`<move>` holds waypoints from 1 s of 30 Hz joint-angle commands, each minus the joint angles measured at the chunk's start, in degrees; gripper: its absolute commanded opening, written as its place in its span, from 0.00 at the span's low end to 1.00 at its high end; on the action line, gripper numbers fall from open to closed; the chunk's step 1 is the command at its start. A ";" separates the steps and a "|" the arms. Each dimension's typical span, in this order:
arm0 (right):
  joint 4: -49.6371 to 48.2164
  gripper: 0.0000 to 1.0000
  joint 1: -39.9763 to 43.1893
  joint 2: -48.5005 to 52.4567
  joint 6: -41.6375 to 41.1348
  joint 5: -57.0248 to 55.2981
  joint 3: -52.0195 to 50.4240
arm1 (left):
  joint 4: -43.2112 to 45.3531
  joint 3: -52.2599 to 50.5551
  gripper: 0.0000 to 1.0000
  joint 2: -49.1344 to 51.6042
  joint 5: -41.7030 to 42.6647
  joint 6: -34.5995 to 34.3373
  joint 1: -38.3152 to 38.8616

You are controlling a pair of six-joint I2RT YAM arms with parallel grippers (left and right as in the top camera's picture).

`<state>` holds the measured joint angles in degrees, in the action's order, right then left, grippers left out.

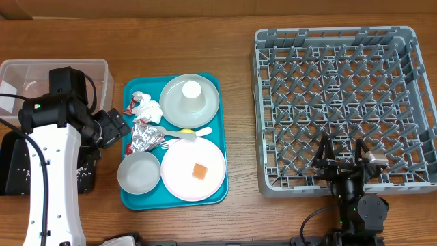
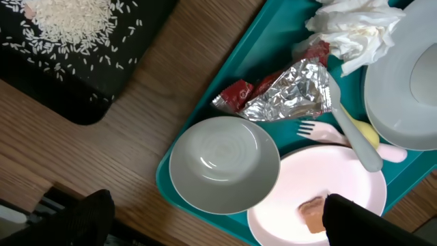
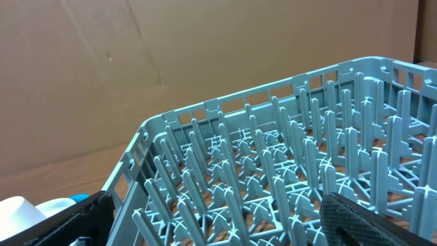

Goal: Sort waste into correct bins and load items into the dishwasher rack
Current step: 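Release the bowl and raise the left gripper away from the tray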

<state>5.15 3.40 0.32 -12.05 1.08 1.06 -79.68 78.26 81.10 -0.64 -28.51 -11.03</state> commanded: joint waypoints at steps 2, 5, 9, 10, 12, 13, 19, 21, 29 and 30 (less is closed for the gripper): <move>-0.39 1.00 0.33 -0.15 -0.39 -0.61 -0.59 | -0.92 0.92 1.00 -0.55 3.78 0.31 -0.20; -0.39 1.00 0.33 -0.15 -0.39 -0.61 -0.59 | -1.36 0.85 0.97 -0.55 14.73 9.33 0.02; -0.39 1.00 0.33 -0.15 -0.39 -0.61 -0.59 | -1.14 0.85 0.98 -0.55 20.06 14.80 2.93; -0.39 1.00 0.33 -0.15 -0.39 -0.61 -0.59 | -1.05 0.81 0.99 -0.55 19.19 14.82 4.37; -0.39 1.00 0.33 -0.15 -0.39 -0.61 -0.59 | -0.81 0.74 1.00 -0.55 16.59 14.27 6.82; -0.39 1.00 0.33 -0.15 -0.39 -0.61 -0.59 | -0.66 0.74 1.00 -0.55 14.97 13.66 7.67; -0.39 1.00 0.33 -0.15 -0.39 -0.61 -0.59 | -0.70 0.70 1.00 -0.55 6.21 10.29 9.94; -0.39 1.00 0.33 -0.15 -0.39 -0.61 -0.59 | -0.68 0.68 1.00 -0.55 6.21 10.27 9.94; -0.39 1.00 0.33 -0.15 -0.39 -0.61 -0.59 | -3.87 0.20 0.97 -0.55 7.72 9.22 10.16; -0.39 1.00 0.33 -0.15 -0.39 -0.61 -0.59 | -4.24 -0.26 0.96 -0.55 7.72 9.22 10.47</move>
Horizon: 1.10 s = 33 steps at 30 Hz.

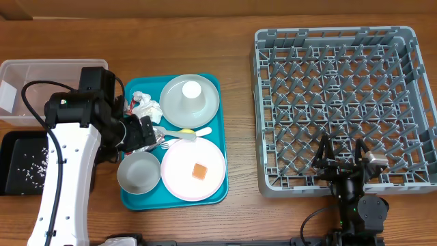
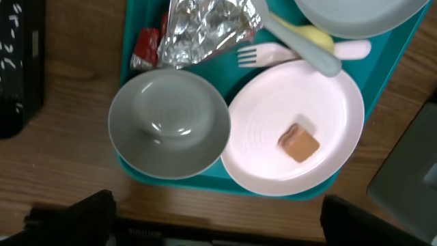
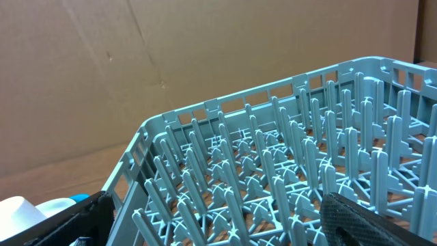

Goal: Sort waste into correct bins and load items into the dishwasher rack
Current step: 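Release the bowl and raise the left gripper away from the tray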

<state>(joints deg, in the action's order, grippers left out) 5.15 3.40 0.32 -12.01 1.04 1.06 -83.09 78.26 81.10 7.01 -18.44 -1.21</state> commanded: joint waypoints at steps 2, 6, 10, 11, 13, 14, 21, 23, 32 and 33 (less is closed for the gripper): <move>-0.39 1.00 0.33 -0.15 -0.44 -0.57 -0.59 | -1.07 -1.22 0.92 -0.55 0.00 -0.85 1.31; -0.44 1.00 0.33 -0.15 -0.39 -0.61 -0.59 | -0.15 -1.86 0.92 -0.55 0.07 -0.87 1.62; -0.85 1.00 0.33 -0.15 0.00 -1.68 -0.59 | 1.25 -0.59 0.97 -0.57 0.07 -0.87 1.51; -0.70 1.00 0.33 -0.15 -0.02 -1.64 -0.59 | 1.40 -0.13 1.00 -0.57 0.04 -0.87 1.51; -0.59 1.00 0.33 -0.15 -0.07 -1.46 -0.59 | 1.81 0.35 1.00 -0.57 -0.33 -0.85 1.51; -0.87 1.00 0.33 -0.15 -0.24 -0.81 -0.59 | 2.03 0.37 1.00 -0.57 -1.38 -0.87 1.51; -7.37 1.00 0.33 -0.15 -14.21 11.02 -0.59 | 3.65 6.97 1.00 -0.57 -5.27 -6.91 -4.04; -10.67 1.00 0.33 -0.15 -19.69 12.59 -0.59 | 3.87 9.60 1.00 -0.57 -3.06 -6.88 -6.36; -36.98 1.00 0.31 -0.15 -30.56 26.36 -0.20 | 5.75 13.18 1.00 -0.55 -4.87 -6.91 -15.39; -37.55 1.00 0.31 -0.15 -31.69 26.62 0.44 | 6.29 13.18 1.00 -0.55 -4.92 -6.93 -16.35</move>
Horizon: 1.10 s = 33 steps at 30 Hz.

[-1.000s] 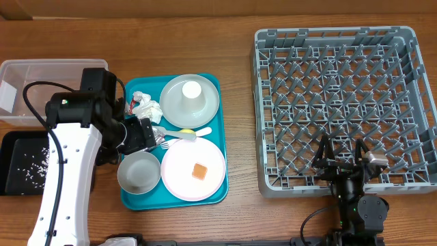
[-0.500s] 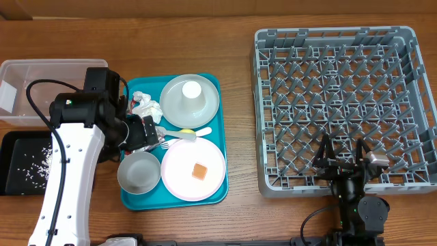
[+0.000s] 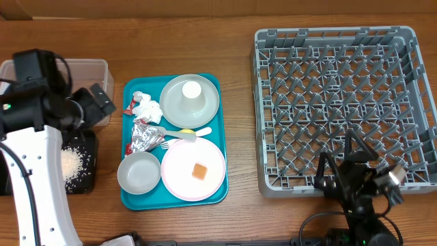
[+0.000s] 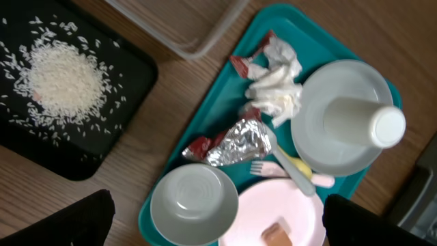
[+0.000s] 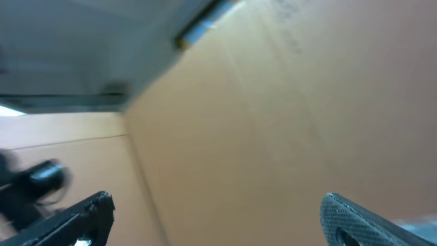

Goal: Sort waste into correct bins and load items into the dishwasher rack
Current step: 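Release the bowl and raise the left gripper away from the tray, then reach the right gripper to the grey bowl and grasp its rim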

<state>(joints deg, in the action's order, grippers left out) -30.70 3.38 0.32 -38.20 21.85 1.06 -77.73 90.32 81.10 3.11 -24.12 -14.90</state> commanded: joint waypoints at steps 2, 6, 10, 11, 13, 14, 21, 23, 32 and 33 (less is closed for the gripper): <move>-0.87 1.00 0.33 -0.13 -5.70 7.15 2.80 | 1.81 1.11 1.00 -0.55 -0.37 -1.27 -4.04; 5.25 1.00 0.33 1.53 -3.50 8.26 10.14 | 2.12 1.11 1.00 -0.55 -0.15 -1.22 -4.39; 11.43 1.00 0.33 7.37 2.95 9.68 19.93 | 2.12 1.07 1.00 -0.55 -0.13 -1.22 -4.37; 12.26 1.00 0.35 9.64 5.20 10.64 22.53 | 2.10 1.05 1.00 -0.55 -0.13 -1.22 -4.37; 12.90 1.00 0.33 14.86 8.55 13.25 27.28 | 2.10 1.03 1.00 -0.55 -0.13 -1.22 -4.37; 12.87 1.00 0.35 17.57 9.25 14.69 29.46 | 2.12 1.03 1.00 -0.55 -0.13 -1.22 -4.37; 12.90 1.00 -0.31 43.34 9.81 32.65 48.98 | 2.10 1.03 1.00 -0.55 -0.13 -1.22 -4.37; 12.94 1.00 -1.57 49.57 11.69 37.05 53.31 | 2.10 1.03 1.00 -0.55 -0.13 -1.22 -4.37; 15.78 1.00 -17.68 71.80 22.71 41.70 67.49 | 2.12 1.03 1.00 -0.55 -0.13 -1.22 -4.37; 17.03 1.00 -19.67 72.59 24.48 38.73 67.69 | 2.10 1.03 1.00 -0.55 -0.13 -1.22 -4.37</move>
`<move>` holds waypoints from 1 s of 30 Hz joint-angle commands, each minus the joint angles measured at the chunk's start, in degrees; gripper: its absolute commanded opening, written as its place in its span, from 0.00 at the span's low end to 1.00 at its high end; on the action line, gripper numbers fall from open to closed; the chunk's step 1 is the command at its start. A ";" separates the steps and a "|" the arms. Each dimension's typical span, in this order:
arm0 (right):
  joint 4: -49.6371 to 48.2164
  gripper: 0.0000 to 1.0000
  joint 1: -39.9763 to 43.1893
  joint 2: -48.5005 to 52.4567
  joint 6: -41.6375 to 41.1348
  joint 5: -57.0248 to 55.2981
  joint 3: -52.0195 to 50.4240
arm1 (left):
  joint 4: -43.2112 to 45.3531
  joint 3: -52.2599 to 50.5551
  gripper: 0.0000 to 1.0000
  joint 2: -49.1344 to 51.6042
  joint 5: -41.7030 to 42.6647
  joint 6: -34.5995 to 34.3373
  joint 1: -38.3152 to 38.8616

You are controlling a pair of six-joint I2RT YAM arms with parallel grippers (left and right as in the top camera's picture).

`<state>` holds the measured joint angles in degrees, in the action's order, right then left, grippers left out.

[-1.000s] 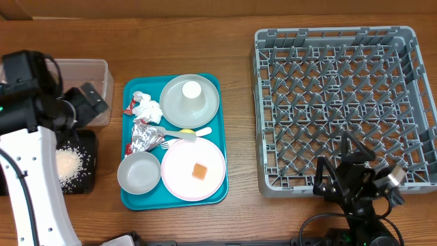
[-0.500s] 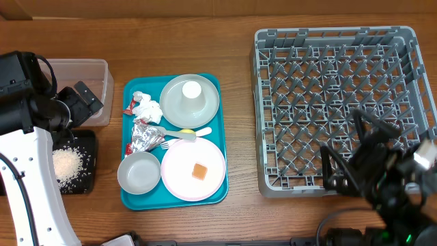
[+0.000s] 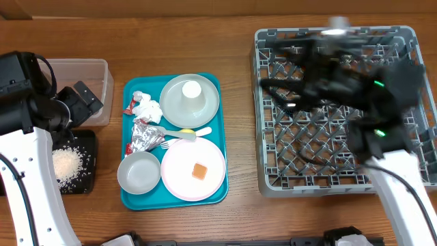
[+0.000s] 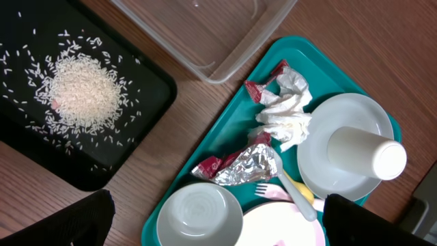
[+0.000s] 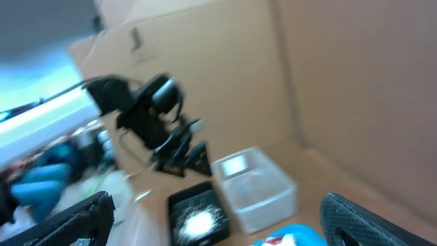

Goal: Sort waste into correct bins and load items into the dishwasher rack
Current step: 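Reach the right gripper to the grey bowl and grasp its rim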

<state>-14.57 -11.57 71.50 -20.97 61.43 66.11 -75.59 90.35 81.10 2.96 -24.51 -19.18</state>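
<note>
A teal tray (image 3: 130, 195) holds a grey plate (image 3: 205, 109) with an upturned white cup (image 3: 191, 89), crumpled tissue (image 3: 145, 108), foil (image 3: 142, 135), a grey bowl (image 3: 138, 172) and a pink plate (image 3: 184, 181) bearing a food piece (image 3: 199, 171). My left gripper (image 3: 80, 101) hangs open and empty left of the tray, over the bins. In its wrist view the left gripper (image 4: 215, 205) looks down on the bowl (image 4: 199, 215), foil (image 4: 239, 164) and cup (image 4: 365, 154). My right gripper (image 3: 307, 75), blurred, is open above the grey dishwasher rack (image 3: 410, 41).
A black bin (image 3: 85, 183) with a rice pile and a clear bin (image 3: 89, 68) stand left of the tray. The right wrist view, blurred, shows the rice bin (image 5: 198, 219) and clear bin (image 5: 256, 188). A spoon and fork (image 3: 179, 134) lie across the tray.
My right arm has gone from the rack's front edge to high over the rack, its camera now facing the bins. The left gripper has shifted slightly left. The tray's items are unchanged.
My left gripper was low at the tray's left edge, then over the bowl and foil, then back to the left above the bins, where it still hangs open. My right arm stayed at the rack's front edge, then tilted up, and is now over the rack.
</note>
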 commanded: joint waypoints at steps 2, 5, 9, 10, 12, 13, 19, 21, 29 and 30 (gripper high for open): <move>5.51 1.00 -9.35 2.25 12.59 -10.34 2.67 | -0.04 1.01 1.00 -0.55 0.02 -0.83 -0.09; 13.79 1.00 -16.61 2.47 19.96 -28.89 2.67 | -0.04 1.01 1.00 -0.55 0.02 -0.83 -0.09; 19.45 1.00 -25.55 2.97 21.49 -48.43 2.64 | -0.04 1.01 1.00 -0.55 0.00 -0.83 -0.09; 19.93 1.00 -27.61 3.26 21.49 -50.58 2.67 | -0.04 1.01 1.00 -0.55 0.02 -0.83 -0.09; 20.35 1.00 -30.93 4.33 21.42 -52.39 2.64 | -0.04 1.01 1.00 -0.55 0.02 -0.83 -0.09; 20.68 1.00 -32.50 5.16 21.42 -52.46 2.64 | -0.04 1.01 1.00 -0.55 0.02 -0.83 -0.09; 21.55 1.00 -36.98 13.05 15.52 -52.52 2.64 | -0.04 1.01 1.00 -0.55 0.02 -0.83 -0.09; 21.51 1.00 -38.03 16.74 13.57 -51.28 2.64 | -0.04 1.01 1.00 -0.55 0.02 -0.83 -0.07; 20.68 1.00 -39.54 18.99 11.54 -45.86 2.64 | -0.04 1.01 1.00 -0.55 0.02 -0.83 -0.09; 21.00 1.00 -39.65 19.06 11.54 -45.90 2.64 | -0.04 1.01 1.00 -0.55 0.02 -0.83 -0.09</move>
<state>6.66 -50.96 91.53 -7.62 13.72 67.51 -75.61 90.37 81.10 2.94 -24.51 -19.18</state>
